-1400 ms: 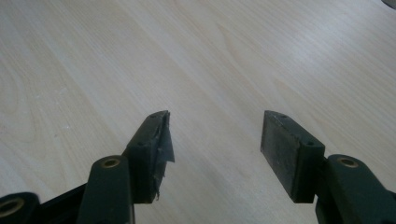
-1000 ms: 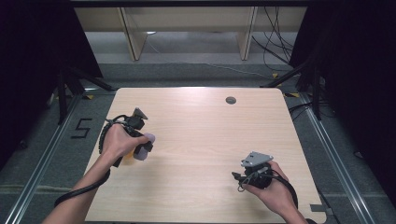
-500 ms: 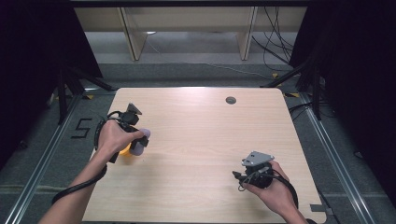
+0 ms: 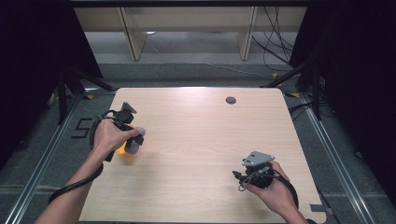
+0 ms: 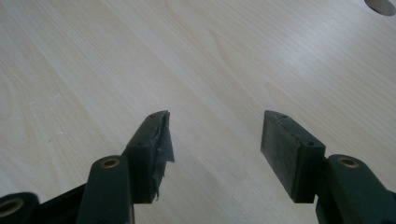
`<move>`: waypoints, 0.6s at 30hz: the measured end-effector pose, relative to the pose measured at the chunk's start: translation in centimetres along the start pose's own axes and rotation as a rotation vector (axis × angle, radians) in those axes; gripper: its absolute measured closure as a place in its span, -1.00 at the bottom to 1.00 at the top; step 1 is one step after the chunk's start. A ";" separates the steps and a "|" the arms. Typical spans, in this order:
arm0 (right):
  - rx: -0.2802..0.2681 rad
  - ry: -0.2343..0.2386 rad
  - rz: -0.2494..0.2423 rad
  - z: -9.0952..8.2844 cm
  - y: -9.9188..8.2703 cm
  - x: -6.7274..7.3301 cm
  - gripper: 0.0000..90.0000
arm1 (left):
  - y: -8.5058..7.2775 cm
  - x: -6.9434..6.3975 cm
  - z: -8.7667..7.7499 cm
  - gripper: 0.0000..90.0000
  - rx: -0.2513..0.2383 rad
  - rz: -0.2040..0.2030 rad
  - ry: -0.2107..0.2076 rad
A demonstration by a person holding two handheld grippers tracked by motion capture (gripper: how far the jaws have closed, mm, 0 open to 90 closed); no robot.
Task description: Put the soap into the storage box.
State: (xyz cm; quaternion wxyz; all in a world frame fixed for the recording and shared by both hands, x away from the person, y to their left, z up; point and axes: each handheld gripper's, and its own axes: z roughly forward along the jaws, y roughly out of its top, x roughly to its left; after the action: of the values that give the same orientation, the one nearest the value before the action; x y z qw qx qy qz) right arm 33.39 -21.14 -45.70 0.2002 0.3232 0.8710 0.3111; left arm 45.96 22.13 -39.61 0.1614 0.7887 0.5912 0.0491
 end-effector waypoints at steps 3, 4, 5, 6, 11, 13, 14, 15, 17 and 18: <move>-0.005 -0.004 -0.005 0.0 0.0 -0.1 -0.05 | 0.1 0.2 -0.1 0.09 -0.001 0.002 0.006; -0.005 -0.004 -0.005 0.0 0.0 -0.1 -0.05 | 0.1 0.3 -0.1 0.09 -0.006 -0.002 0.005; 0.003 -0.001 0.000 0.0 0.0 0.0 -0.05 | 0.1 0.4 -0.1 0.09 -0.004 -0.006 0.009; -0.002 0.001 -0.014 0.0 0.0 -0.1 -0.05 | 0.2 0.5 -0.2 0.09 0.001 -0.004 0.010; 0.005 -0.003 0.012 -0.1 0.0 0.0 -0.05 | 0.3 0.9 -0.1 0.09 0.001 -0.013 0.017; 0.003 -0.004 0.009 -0.1 0.0 0.0 -0.05 | 0.4 1.0 0.0 0.09 -0.002 -0.018 0.019; 0.003 -0.003 0.009 -0.1 -0.1 0.0 -0.05 | 0.5 1.1 0.0 0.09 0.001 -0.023 0.020; 0.003 -0.003 0.009 -0.1 -0.1 0.0 -0.05 | 0.5 1.1 0.0 0.09 0.007 -0.021 0.019; 0.004 -0.004 0.008 -0.1 -0.1 0.0 -0.05 | 0.6 1.3 0.0 0.09 0.005 -0.024 0.019; -0.001 -0.005 0.008 -0.1 -0.1 0.0 -0.05 | 0.7 1.4 0.1 0.09 0.005 -0.025 0.021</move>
State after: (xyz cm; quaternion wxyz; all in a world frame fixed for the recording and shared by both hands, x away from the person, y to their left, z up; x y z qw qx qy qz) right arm 33.32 -21.21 -45.70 0.2012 0.3274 0.8691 0.3115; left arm 47.00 23.26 -39.61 0.1541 0.7810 0.6029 0.0537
